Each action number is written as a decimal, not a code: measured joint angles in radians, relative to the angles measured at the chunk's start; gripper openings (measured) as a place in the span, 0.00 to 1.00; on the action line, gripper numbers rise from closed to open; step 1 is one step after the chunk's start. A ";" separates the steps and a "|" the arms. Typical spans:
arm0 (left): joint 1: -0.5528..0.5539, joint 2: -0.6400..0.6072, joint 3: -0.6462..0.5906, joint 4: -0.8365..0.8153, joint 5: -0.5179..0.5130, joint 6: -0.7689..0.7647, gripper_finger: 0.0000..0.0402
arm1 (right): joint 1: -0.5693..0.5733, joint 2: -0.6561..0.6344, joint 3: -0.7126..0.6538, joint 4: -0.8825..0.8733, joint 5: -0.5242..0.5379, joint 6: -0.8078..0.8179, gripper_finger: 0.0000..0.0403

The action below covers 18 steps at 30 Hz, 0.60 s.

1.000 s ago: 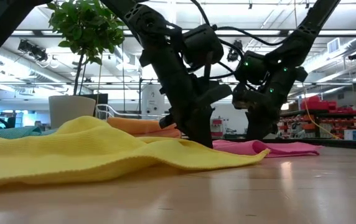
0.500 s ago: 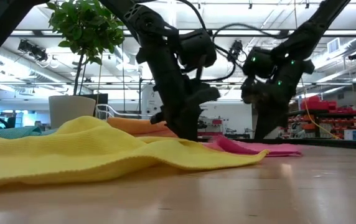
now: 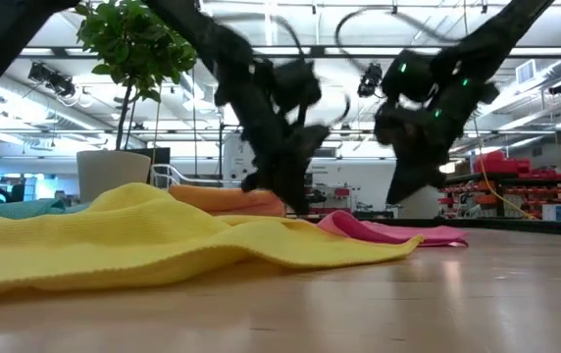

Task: Fold microfiber towels
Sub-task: Fold the pink microfiber cloth

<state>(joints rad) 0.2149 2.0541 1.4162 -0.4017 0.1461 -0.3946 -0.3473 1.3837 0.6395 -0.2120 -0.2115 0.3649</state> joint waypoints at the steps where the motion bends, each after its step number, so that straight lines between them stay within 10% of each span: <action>1: 0.010 0.009 -0.004 -0.013 0.007 -0.007 0.02 | -0.013 0.036 0.000 0.017 -0.025 -0.006 0.00; 18: -0.014 0.044 -0.001 0.020 0.031 -0.018 0.02 | -0.076 0.148 -0.007 0.074 -0.082 -0.031 0.00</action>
<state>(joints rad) 0.2009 2.0981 1.4155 -0.3812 0.1774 -0.4124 -0.4232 1.5318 0.6323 -0.1376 -0.2932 0.3336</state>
